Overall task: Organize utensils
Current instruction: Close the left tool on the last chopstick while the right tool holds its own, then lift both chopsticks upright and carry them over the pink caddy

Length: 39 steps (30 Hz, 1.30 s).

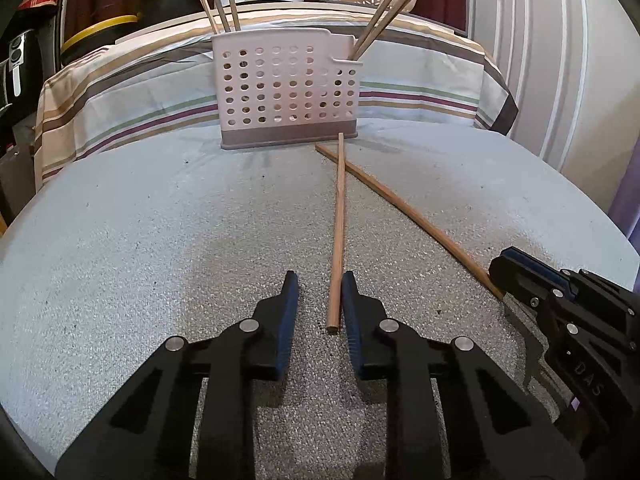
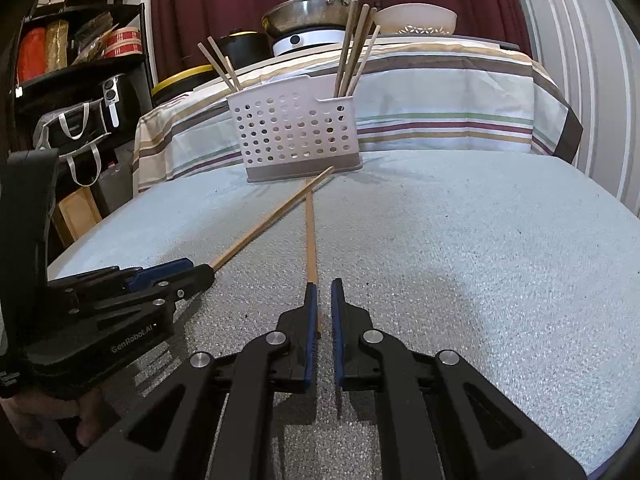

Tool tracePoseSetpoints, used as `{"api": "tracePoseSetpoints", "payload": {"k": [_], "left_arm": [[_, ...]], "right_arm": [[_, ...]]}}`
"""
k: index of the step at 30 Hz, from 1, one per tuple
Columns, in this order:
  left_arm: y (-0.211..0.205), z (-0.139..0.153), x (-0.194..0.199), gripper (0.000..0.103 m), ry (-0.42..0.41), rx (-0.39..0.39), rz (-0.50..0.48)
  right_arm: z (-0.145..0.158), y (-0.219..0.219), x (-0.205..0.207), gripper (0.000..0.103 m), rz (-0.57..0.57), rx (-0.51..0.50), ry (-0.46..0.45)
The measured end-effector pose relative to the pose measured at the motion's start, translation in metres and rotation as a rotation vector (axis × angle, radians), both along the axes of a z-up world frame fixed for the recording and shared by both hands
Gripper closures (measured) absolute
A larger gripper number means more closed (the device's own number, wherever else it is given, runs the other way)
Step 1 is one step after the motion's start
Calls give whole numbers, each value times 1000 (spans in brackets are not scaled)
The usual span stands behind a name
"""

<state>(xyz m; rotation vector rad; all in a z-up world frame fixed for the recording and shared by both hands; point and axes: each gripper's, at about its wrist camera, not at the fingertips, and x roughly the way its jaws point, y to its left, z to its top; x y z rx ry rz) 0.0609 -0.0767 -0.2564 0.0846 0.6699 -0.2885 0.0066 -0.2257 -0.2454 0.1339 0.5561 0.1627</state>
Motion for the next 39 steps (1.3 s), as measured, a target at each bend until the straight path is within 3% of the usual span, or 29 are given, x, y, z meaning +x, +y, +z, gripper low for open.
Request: {"api": "tracePoseSetpoints", "payload": {"k": [5,11,14,21,29,39], "left_arm": [[3,1,0,80,8,-14,2],[4,0,-4,79,0,-9,-6],[4,-1,-6,81,-12,-5,-17],[2,-2,-11,96,-33,1,-39],[5,4,-13,97,-59,-7,-42],[20,43,-17,97,-148,-53,-16]], "right_arm": [[-1,2,0,82,11,-8,9],[-4,7,-3,82,26,-33,17],[-4,6,-4,88,21,-23,20],[-4,5,-4,96,21,-22,20],[1,7,-6,96,24,-29,1],[40,7,-14,96,27,-37,-96]]}}
